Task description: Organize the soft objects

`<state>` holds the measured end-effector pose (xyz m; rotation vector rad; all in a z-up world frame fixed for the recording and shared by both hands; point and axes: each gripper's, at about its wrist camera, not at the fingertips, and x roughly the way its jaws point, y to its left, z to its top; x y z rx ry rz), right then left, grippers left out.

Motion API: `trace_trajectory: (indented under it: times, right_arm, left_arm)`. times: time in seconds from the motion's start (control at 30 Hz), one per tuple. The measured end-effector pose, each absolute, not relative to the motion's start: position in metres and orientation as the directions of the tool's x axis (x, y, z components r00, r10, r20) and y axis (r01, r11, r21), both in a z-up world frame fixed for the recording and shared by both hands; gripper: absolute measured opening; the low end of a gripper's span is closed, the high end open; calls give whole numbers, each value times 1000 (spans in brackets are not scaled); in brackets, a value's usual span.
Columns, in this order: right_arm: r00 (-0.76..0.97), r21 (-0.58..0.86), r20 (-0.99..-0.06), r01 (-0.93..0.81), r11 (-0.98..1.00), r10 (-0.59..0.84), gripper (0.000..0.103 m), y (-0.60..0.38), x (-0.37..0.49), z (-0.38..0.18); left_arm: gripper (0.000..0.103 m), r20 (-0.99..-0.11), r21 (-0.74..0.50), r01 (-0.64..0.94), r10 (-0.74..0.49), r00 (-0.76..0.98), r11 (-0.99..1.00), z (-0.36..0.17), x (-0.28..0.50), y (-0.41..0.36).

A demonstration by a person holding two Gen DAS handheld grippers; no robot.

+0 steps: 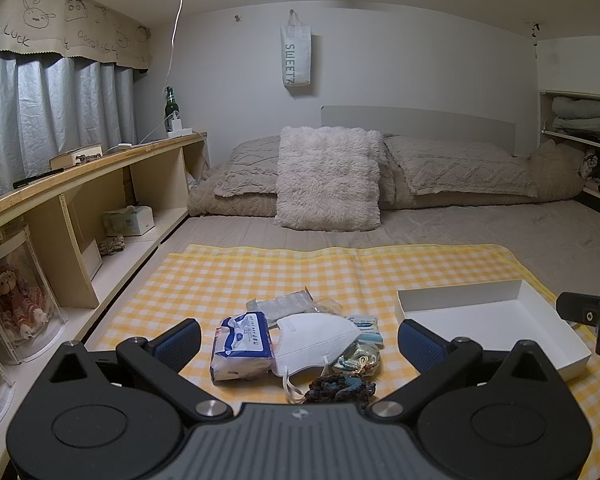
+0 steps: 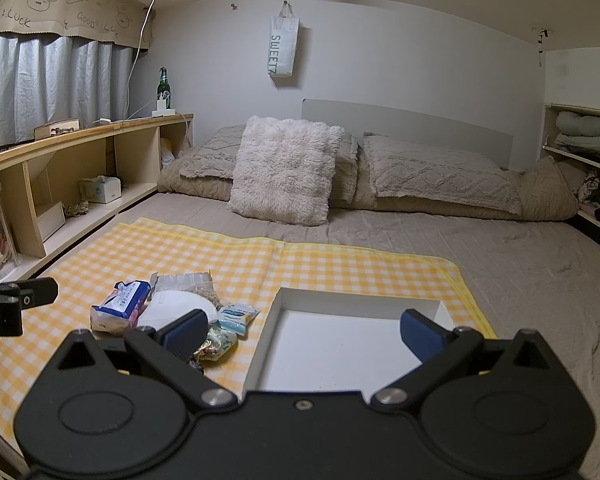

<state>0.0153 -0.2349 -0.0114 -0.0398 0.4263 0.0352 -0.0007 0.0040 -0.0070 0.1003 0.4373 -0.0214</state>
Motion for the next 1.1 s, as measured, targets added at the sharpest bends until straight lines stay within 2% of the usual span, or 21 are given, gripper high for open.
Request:
trace_trajectory:
  times: [1.1]
  right_arm:
    - [906, -49, -418, -93, 994, 64, 103, -236, 17, -12]
  left_arm:
    - [103, -420, 97, 27, 17, 908, 995, 6, 8, -4]
